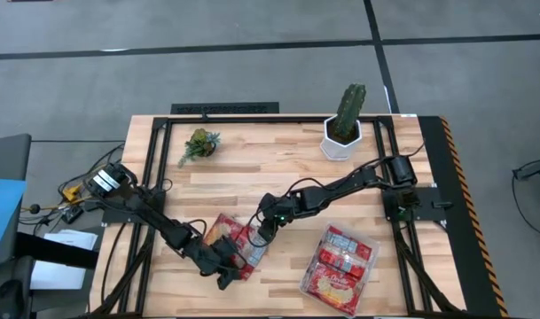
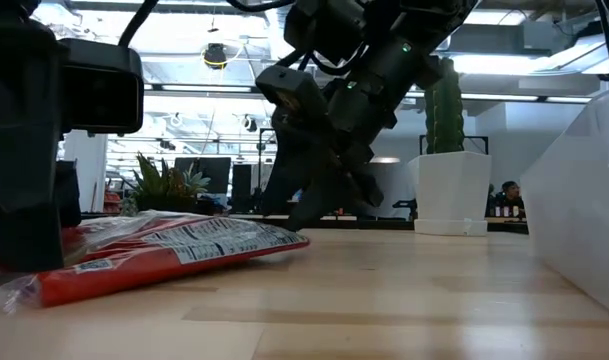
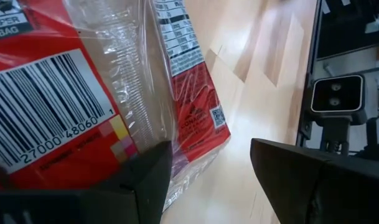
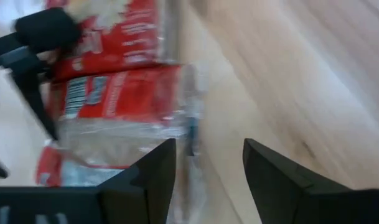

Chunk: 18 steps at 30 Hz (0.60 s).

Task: Sort popcorn bags into baskets
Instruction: Put the red popcorn bag into the transparent bin

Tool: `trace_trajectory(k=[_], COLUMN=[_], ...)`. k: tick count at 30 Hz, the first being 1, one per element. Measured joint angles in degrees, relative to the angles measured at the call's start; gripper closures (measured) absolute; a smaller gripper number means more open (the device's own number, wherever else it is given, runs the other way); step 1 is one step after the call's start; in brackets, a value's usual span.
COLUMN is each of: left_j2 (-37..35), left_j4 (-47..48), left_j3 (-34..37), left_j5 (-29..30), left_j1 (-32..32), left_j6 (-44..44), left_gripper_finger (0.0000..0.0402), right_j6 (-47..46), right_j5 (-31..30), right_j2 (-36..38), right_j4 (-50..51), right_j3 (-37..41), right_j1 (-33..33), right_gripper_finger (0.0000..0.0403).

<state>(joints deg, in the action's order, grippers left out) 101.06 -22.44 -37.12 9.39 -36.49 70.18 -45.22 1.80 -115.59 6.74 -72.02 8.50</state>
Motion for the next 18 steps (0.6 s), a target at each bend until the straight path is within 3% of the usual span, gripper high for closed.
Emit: trace_trajectory(k=[12,18], left_j2=[0.1,0.1], left_j4=[4.0,4.6], left_j3=[0.1,0.1], left_j5=[2.7,2.3], left_j1=[0.7,1.1], left_j6=[-1.2,-0.7], left_gripper_finger=[0.0189,0.0189], right_j6=[2.3,-1.8], right_j5=[2.8,11.2], right_j2=[-2.9,-7.3], right_j4=[-3.1,-7.7], right_j3=[0.0,-1.0], right_j1=[0.0,-0.2], right_gripper_finger=[0.0198,0.0194])
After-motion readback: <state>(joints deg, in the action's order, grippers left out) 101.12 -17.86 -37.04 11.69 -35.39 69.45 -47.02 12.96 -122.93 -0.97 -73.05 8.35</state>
